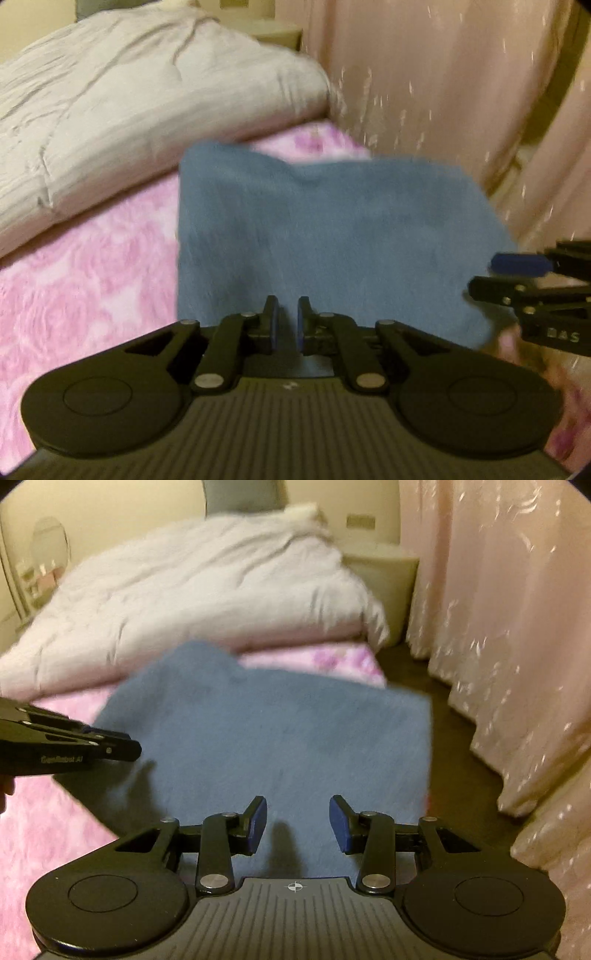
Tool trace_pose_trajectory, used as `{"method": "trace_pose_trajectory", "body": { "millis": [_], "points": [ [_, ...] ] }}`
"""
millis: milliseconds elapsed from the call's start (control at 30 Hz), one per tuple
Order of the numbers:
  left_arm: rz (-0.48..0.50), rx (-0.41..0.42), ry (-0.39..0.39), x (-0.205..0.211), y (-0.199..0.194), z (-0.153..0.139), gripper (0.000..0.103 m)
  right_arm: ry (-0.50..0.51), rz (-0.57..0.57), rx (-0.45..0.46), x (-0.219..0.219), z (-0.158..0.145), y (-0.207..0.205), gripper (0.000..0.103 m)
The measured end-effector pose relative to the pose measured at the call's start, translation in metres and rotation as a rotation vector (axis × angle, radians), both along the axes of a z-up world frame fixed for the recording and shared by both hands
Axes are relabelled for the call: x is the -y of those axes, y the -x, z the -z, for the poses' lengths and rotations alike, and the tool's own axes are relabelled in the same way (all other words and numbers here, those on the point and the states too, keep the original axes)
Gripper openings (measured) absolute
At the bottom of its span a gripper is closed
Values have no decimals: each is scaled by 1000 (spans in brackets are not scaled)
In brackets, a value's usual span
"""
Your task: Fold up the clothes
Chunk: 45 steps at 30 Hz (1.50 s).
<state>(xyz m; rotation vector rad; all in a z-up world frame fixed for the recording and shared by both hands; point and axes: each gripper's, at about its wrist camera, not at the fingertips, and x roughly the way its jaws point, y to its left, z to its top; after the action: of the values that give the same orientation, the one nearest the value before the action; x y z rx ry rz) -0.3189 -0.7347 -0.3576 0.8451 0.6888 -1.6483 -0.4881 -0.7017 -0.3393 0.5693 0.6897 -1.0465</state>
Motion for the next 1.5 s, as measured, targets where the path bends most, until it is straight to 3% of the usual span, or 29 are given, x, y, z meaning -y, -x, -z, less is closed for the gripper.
{"method": "trace_pose_trajectory", "body": {
  "millis": [67, 167, 267, 300, 367, 467, 733, 1233, 1300, 1500],
  "points": [
    [-13, 20, -5, 0, 5, 9, 8, -16, 15, 5, -1, 1, -1, 41],
    [-52, 9, -5, -4, 7, 0, 8, -39, 38, 13, -1, 1, -3, 42],
    [-105, -27, -20, -17, 5, -16, 21, -63, 62, 22, -2, 2, -4, 44],
    [-120, -21, -21, -23, 6, -20, 27, -79, 74, 41, -6, -2, -1, 65],
    [-147, -9, -23, -33, 9, -28, 33, -100, 113, 67, -14, -7, 5, 87],
    [-182, 0, -53, -46, 12, -34, 41, -125, 134, 98, -26, -11, 10, 87],
    [-249, 31, -109, -74, 16, -41, 45, -163, 183, 94, -58, -21, 14, 87],
    [-265, 38, -108, -118, 18, -74, 52, -176, 255, 57, -100, -52, 13, 91],
    [-262, 31, -106, -122, 18, -75, 59, -166, 261, 50, -104, -54, 12, 101],
    [-272, 58, -92, -137, 18, -69, 72, -186, 273, 24, -117, -47, 12, 101]
  ]
}}
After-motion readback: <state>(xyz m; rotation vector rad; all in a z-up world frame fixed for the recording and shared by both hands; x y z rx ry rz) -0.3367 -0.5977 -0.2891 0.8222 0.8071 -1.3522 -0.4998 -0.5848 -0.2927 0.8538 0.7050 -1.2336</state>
